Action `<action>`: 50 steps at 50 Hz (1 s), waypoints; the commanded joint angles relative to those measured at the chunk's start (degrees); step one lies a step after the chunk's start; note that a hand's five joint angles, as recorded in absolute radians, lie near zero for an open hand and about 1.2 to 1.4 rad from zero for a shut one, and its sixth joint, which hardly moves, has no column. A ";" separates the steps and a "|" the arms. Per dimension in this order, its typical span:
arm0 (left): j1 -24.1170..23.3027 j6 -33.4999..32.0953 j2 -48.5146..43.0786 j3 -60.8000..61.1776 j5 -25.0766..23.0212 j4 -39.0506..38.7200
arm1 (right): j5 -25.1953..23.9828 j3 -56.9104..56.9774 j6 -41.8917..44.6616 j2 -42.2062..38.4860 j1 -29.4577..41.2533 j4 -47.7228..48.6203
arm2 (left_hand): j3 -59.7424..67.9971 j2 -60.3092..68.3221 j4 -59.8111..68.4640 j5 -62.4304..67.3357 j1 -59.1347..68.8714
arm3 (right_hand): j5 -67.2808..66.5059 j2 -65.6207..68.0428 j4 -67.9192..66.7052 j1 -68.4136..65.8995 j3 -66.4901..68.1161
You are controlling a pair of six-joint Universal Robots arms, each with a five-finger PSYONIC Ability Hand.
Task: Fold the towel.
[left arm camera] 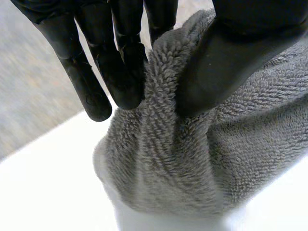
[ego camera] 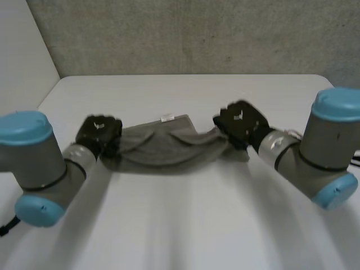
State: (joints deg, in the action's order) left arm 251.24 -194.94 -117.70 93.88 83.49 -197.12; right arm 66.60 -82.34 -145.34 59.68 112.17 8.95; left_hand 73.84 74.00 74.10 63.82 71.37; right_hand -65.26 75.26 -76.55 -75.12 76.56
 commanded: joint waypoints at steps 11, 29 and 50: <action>3.20 -3.43 5.64 3.76 -0.08 2.27 | 1.69 -9.15 5.50 6.67 -1.16 -4.19 | -33.86 -34.01 -34.11 -33.83 -31.38 | 26.27 -26.28 27.56 26.14 -27.58; 3.46 -3.25 9.25 9.39 -0.35 4.55 | 4.50 -16.97 1.20 9.40 -3.01 1.42 | -41.42 -41.57 -41.68 -41.40 -38.94 | 32.37 -32.37 33.66 32.24 -33.68; 3.55 -3.34 5.02 7.90 -0.34 2.97 | 7.14 -20.93 -0.65 4.22 -3.36 19.00 | -20.90 -21.05 -21.16 -20.88 -18.43 | 37.59 -37.59 38.87 37.45 -38.89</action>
State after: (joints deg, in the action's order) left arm 254.80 -198.28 -112.29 102.10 83.15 -194.06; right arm 73.81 -102.37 -146.10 64.71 108.84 24.42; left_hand 50.99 51.27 51.39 41.13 50.97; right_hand -28.26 40.51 -39.76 -39.94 39.83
